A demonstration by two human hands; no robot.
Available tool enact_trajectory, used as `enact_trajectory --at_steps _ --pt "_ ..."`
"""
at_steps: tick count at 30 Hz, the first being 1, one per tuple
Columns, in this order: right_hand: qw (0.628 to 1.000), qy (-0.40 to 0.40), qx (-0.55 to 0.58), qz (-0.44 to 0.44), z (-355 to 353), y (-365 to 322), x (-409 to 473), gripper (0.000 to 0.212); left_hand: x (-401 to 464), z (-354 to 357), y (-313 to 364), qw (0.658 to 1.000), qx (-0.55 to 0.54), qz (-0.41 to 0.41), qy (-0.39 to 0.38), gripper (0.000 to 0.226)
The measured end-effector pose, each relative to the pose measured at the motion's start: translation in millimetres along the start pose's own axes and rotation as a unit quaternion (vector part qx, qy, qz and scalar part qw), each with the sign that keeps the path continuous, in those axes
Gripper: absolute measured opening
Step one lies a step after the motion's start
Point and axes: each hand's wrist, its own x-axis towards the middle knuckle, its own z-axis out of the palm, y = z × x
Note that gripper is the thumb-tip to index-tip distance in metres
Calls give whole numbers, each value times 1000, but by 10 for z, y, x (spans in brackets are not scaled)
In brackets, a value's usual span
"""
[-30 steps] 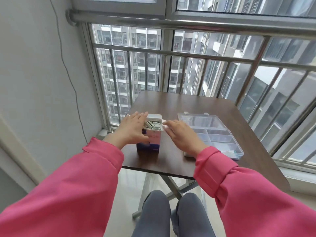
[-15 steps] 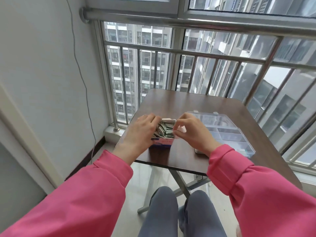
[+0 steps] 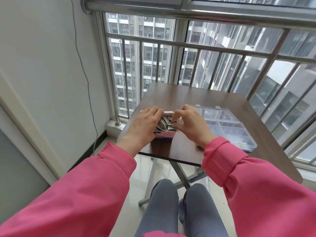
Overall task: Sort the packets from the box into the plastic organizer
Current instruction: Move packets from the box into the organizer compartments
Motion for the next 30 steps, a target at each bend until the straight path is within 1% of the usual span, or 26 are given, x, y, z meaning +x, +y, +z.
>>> enact_trajectory --at_steps 2,5,9,14,17,20,23,25,27,30 --pt "1000 -1 9 -5 -11 -3 -12 10 4 -2 -6 1000 3 3 4 63" --pt "999 -38 -25 -13 -5 -12 -34 14 -7 10 -13 1000 9 12 19 64" --pt "999 -16 -39 -11 39 -33 -38 14 -24 15 -14 999 11 20 33 64" --pt "997 -73 -38 -12 -20 -36 15 21 -25 2 2 999 9 18 34 62" --pt "993 -83 -84 -26 -54 -67 29 23 -20 -5 17 999 12 14 26 61" --pt "987 -66 -138 -40 -47 -113 33 19 -24 -4 23 1000 14 12 24 61" --pt "979 -21 -193 -62 16 -129 34 18 -26 -1 21 999 19 12 24 62" --pt "978 5 -195 -75 53 -133 36 18 -22 1 26 1000 20 9 19 61" --pt "977 3 -200 -80 65 -142 49 17 -21 2 30 1000 18 6 15 60" --pt "985 2 -167 -51 59 -129 56 19 -17 -2 23 1000 20 4 15 60"
